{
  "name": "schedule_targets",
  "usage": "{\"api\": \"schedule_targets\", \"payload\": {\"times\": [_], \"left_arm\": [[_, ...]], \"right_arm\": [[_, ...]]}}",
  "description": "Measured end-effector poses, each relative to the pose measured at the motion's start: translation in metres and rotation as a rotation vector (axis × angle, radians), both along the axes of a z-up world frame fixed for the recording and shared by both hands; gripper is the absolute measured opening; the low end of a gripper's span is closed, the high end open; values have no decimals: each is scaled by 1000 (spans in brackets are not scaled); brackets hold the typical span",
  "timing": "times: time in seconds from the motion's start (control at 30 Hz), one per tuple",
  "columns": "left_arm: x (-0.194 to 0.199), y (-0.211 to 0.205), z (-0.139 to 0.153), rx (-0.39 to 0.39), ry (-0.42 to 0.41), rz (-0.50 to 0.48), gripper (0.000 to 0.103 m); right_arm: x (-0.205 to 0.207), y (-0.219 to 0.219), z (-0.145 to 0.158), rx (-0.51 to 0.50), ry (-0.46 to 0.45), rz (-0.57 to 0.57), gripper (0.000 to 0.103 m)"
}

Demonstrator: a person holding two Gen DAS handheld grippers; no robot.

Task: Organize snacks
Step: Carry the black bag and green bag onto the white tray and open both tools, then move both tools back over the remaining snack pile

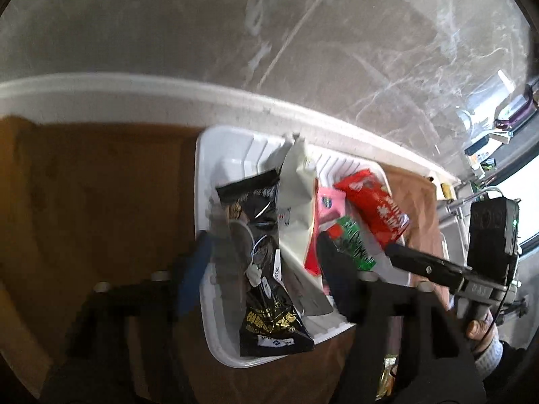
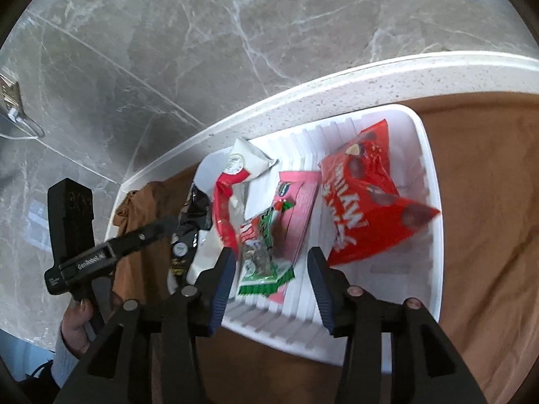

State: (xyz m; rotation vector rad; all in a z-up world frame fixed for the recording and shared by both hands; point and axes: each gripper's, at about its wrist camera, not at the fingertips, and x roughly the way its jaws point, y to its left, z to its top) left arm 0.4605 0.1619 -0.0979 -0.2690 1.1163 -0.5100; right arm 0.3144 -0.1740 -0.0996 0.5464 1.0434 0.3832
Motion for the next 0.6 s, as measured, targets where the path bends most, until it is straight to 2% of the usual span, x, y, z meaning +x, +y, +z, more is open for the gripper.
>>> {"api": "schedule_targets", "payload": {"times": [0.17, 0.3, 0.5, 0.6], "left_arm": [[-8, 4, 24, 10, -45, 15, 64], [-34, -3, 41, -1, -74, 7, 64], [-94, -9, 48, -8, -38, -62, 64], [-135, -22, 38, 25, 20, -136, 64]], "right_arm": [[-24, -7, 9, 32, -7, -7, 48], [-59, -10, 18, 26, -24, 3, 50], [-119, -16, 24, -51, -17, 12, 53], [-150, -21, 20, -81, 12, 6, 53]]}}
